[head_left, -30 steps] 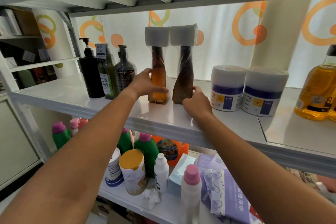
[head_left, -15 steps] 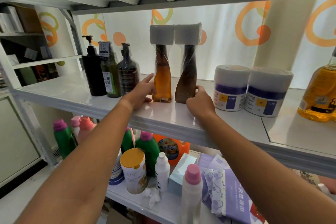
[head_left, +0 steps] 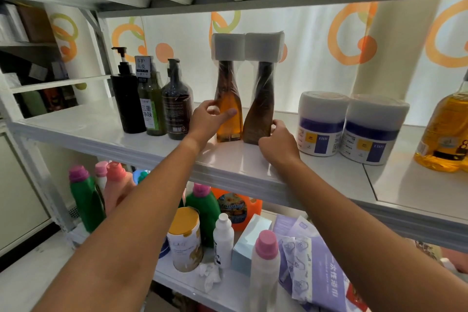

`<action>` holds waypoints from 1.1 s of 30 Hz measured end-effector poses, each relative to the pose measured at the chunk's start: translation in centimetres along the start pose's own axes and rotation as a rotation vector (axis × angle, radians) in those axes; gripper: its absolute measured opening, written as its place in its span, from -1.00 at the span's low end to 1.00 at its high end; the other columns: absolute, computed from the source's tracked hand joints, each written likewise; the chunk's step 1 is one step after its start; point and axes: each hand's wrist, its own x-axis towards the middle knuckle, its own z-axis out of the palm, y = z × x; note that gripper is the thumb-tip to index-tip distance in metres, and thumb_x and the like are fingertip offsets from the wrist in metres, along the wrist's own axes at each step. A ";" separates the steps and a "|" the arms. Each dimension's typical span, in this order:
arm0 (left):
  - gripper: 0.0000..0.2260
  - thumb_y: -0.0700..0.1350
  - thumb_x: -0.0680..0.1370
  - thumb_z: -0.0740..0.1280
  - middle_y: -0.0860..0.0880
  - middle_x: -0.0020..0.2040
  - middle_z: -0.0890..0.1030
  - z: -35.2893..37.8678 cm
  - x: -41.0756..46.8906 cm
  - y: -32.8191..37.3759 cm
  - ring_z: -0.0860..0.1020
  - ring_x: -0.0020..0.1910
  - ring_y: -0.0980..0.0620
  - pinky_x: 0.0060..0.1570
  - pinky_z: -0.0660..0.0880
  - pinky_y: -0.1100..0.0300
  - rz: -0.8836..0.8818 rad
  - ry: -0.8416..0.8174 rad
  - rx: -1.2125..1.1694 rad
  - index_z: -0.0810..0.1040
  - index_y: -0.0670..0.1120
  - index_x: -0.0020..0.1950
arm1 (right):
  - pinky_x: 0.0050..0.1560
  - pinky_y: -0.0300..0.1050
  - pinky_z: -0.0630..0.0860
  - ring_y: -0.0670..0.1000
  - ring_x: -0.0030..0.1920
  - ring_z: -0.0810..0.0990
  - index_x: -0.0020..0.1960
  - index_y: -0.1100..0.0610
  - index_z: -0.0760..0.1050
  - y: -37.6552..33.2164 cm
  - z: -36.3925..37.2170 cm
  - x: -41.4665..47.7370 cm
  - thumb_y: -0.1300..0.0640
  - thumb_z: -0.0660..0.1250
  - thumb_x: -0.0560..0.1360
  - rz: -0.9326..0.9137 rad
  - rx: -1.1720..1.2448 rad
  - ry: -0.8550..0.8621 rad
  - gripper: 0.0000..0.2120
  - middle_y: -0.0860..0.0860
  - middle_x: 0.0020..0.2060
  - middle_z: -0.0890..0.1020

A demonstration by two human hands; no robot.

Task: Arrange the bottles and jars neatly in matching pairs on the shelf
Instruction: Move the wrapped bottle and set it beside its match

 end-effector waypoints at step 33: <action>-0.58 -0.33 0.53 0.37 -0.10 0.23 0.57 -1.8 -2.7 -1.2 0.53 0.16 0.00 -0.07 0.53 0.31 0.018 -0.070 -0.081 0.46 -0.15 0.37 | 0.17 0.04 0.50 0.18 0.30 0.48 0.54 -0.01 -0.01 -0.2 -0.9 1.5 0.04 0.40 0.49 -0.065 -0.246 -0.059 -0.21 0.10 0.39 0.41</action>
